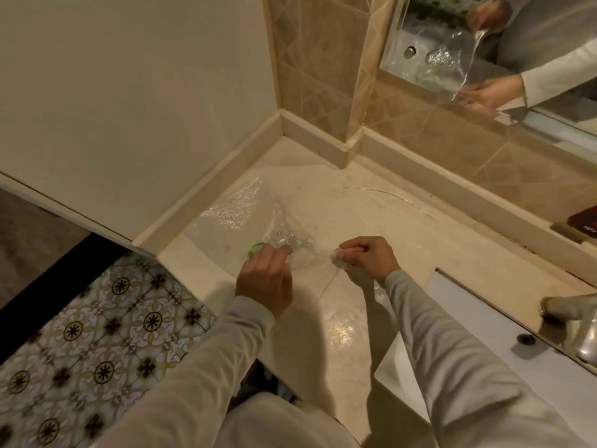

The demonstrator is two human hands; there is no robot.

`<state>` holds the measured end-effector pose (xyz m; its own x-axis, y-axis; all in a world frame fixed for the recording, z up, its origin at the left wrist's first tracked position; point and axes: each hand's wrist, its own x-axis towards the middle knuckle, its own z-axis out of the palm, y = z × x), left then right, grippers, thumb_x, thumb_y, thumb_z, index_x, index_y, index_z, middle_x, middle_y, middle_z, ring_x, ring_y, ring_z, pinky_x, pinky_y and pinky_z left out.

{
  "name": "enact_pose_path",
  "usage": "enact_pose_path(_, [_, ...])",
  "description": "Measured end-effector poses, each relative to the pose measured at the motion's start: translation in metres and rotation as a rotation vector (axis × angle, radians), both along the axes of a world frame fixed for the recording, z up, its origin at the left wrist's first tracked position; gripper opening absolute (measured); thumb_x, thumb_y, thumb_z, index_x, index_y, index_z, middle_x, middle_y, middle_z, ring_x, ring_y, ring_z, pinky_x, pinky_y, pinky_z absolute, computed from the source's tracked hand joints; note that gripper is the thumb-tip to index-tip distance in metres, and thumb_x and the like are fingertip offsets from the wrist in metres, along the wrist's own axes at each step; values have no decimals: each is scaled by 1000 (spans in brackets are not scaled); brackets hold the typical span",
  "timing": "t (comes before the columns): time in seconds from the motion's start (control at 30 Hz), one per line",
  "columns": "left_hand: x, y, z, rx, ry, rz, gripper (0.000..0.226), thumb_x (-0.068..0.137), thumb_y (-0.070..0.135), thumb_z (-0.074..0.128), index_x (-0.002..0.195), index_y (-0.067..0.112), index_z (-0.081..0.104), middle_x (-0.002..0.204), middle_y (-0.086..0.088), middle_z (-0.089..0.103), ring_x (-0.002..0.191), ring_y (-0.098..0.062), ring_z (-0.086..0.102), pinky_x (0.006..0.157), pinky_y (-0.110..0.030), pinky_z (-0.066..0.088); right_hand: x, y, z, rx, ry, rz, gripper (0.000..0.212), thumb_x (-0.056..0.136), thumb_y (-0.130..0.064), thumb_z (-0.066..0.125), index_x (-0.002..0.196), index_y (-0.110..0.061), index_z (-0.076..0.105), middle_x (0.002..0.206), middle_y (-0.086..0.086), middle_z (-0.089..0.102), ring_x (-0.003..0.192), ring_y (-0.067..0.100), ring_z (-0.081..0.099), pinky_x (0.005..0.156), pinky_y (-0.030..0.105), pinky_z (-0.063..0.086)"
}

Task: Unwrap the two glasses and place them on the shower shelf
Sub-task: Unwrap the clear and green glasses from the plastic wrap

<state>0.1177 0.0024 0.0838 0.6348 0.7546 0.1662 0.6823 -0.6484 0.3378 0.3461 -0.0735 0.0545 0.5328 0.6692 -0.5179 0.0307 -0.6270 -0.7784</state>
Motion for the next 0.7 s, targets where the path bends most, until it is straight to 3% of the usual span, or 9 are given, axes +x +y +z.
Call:
enact_pose_path(0.07, [2,-4,2,7,-1,-18,36,72,3,63,106,13,65,88,-12,62,77,-34,60,65,-38,52,11,-2,-4,-67,55,49,18,75,8,81,86,-7,82,80,13,79,76,25,74,86,41,63])
enact_pose_path(0.17, [1,-12,-1,2,-48,-77,48,64,-5,66,107,15,59,82,-13,59,67,-34,58,57,-35,48,20,-4,-8,-123,110,56,20,74,12,76,71,-7,81,66,8,78,59,20,70,66,32,65])
enact_pose_path(0.23, [-1,-18,-4,23,-86,-104,56,60,-9,66,108,16,52,82,-15,58,66,-34,57,56,-36,48,19,-1,-10,-148,72,5,18,78,7,75,72,-9,82,69,5,78,65,14,70,60,22,59])
enact_pose_path(0.3, [-4,-24,-8,67,-86,-96,61,58,-8,69,110,18,51,87,-16,59,71,-34,58,61,-37,51,12,0,-13,-169,-72,-30,15,81,0,71,80,-10,82,78,2,78,77,11,69,64,15,52])
enact_pose_path(0.43, [-15,-38,-20,74,-26,-88,54,67,14,76,115,23,53,97,-10,56,80,-29,58,69,-38,54,-21,-11,-9,-71,-220,-231,3,83,-8,68,86,-8,68,81,2,68,77,20,61,60,14,42])
enact_pose_path(0.5, [-26,-47,-25,14,-31,-82,44,74,32,71,115,24,56,99,-6,53,81,-25,56,71,-37,53,-45,-21,-9,-66,-115,-353,13,83,-22,71,80,-10,66,74,0,70,73,23,64,54,13,40])
enact_pose_path(0.6, [-45,-49,-28,-85,-81,34,40,80,44,61,113,21,63,105,-6,54,89,-23,55,79,-37,51,-82,-26,-8,-70,395,-361,41,91,-43,71,74,-6,66,70,11,72,64,27,66,64,25,55])
enact_pose_path(0.63, [-51,-45,-28,-99,-95,63,40,81,44,59,112,19,64,108,-8,56,93,-25,56,81,-40,52,-92,-25,-6,-56,520,-345,42,92,-44,71,78,-5,65,73,16,68,67,28,62,69,34,53])
enact_pose_path(0.7, [-63,-33,-26,-71,-99,67,39,84,41,57,114,17,62,115,-11,58,103,-28,56,83,-44,52,-104,-19,-1,7,576,-304,34,93,-36,73,85,-4,67,79,19,63,75,28,56,74,40,50])
